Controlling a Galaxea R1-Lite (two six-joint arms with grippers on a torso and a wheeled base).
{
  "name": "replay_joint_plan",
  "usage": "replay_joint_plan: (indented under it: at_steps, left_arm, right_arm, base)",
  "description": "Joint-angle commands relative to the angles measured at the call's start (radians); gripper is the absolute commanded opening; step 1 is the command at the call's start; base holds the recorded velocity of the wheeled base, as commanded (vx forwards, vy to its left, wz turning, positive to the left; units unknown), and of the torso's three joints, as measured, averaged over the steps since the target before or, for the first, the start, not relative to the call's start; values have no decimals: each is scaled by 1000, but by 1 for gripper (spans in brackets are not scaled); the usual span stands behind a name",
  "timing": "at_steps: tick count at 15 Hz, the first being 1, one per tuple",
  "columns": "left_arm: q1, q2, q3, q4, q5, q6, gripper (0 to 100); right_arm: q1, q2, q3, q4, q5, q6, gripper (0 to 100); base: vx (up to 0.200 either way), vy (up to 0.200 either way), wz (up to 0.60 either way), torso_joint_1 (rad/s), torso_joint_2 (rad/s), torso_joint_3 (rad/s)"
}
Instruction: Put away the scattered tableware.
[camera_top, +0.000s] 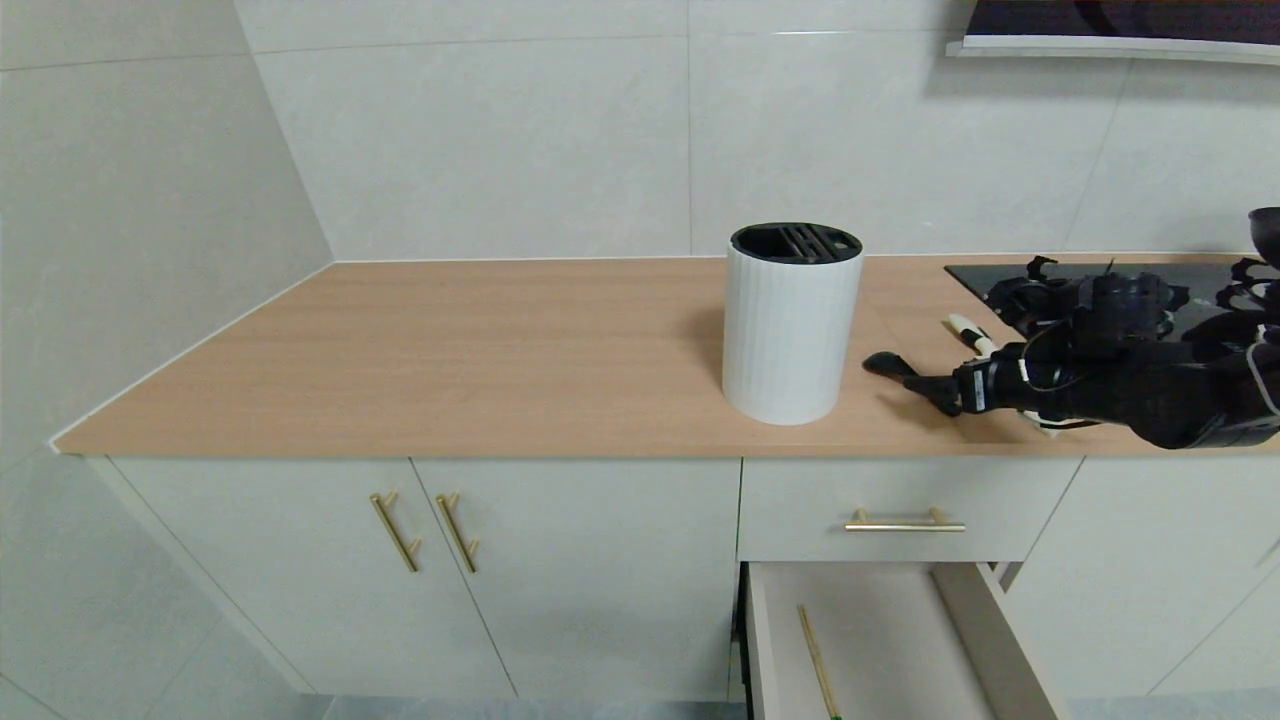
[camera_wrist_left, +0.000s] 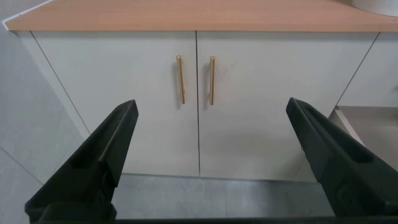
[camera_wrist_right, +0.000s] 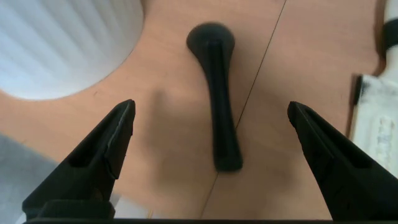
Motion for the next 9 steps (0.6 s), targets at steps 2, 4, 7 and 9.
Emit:
replay_joint_plan:
  at_steps: [2, 4, 7, 9]
  left_arm:
    - [1, 0, 0, 0, 0, 0, 100]
    - [1, 0, 0, 0, 0, 0, 100]
    - [1, 0, 0, 0, 0, 0, 100]
    - [1, 0, 0, 0, 0, 0, 100]
  right_arm:
    - [-1, 60, -14, -20, 0, 0, 100]
    - [-1, 71, -14, -33, -6, -1, 100]
    - [-1, 82, -15, -58, -14, -1, 100]
    - [0, 90, -15, -61, -21, -4, 100]
  base:
    - [0, 0, 0, 0, 0, 0]
    - [0, 0, 0, 0, 0, 0]
    - [0, 0, 0, 0, 0, 0]
    - [0, 0, 0, 0, 0, 0]
